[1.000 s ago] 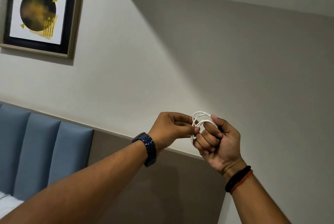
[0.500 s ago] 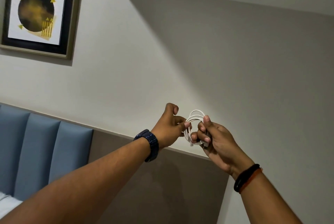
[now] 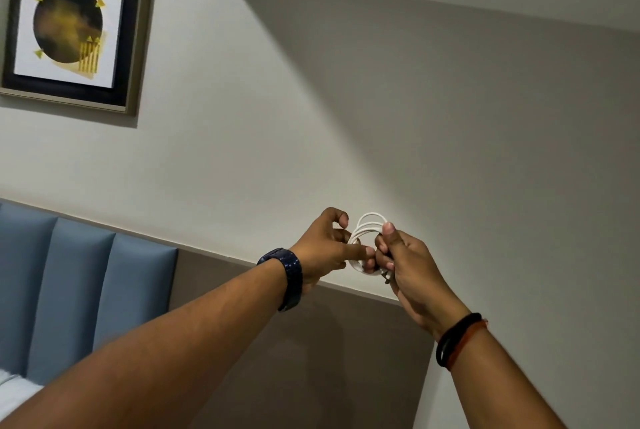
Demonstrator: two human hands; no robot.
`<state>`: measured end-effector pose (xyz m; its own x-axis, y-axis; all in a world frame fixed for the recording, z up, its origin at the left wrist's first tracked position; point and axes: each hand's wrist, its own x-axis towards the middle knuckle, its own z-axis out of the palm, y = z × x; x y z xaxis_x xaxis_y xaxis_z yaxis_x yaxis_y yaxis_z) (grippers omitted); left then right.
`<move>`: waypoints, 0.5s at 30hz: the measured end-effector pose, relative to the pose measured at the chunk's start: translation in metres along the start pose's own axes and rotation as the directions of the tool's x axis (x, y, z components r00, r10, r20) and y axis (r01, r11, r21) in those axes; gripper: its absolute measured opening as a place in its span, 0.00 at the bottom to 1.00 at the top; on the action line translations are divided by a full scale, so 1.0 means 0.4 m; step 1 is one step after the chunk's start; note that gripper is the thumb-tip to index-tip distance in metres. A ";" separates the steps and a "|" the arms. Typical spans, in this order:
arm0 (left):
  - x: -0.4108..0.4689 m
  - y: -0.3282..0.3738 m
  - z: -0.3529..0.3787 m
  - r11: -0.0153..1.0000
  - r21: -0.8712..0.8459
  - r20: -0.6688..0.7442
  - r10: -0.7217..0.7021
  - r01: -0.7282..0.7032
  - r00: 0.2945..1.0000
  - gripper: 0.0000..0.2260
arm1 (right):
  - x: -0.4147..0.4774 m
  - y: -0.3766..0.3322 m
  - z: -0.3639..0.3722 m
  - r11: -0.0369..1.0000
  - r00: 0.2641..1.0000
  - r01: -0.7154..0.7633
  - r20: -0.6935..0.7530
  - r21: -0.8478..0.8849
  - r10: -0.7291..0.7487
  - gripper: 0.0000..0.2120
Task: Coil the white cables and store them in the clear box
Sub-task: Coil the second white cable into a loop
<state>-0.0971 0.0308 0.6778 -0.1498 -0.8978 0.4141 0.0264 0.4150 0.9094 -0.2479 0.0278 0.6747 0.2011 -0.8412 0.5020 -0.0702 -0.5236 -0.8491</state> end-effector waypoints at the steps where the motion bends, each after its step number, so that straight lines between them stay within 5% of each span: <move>1: 0.003 0.002 -0.004 1.000 0.028 -0.043 -0.012 0.014 0.999 0.18 | -0.001 0.002 0.000 1.000 1.000 0.001 -0.005 -0.007 -0.001 0.21; 8: 0.002 0.004 -0.004 0.938 0.326 -0.238 -0.036 0.115 0.971 0.10 | -0.007 0.012 0.006 0.994 0.998 -0.018 -0.063 -0.111 0.011 0.20; 15: -0.004 0.023 -0.007 0.806 0.585 -0.084 -0.052 0.091 0.995 0.05 | -0.011 0.037 0.000 0.893 0.989 -0.007 -0.133 -0.451 -0.060 0.20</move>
<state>-0.0937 0.0354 0.6855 -0.0676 -0.9274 0.3679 -0.5703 0.3385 0.7485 -0.2500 0.0239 0.6598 0.0736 -0.8190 0.5691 -0.5043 -0.5229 -0.6872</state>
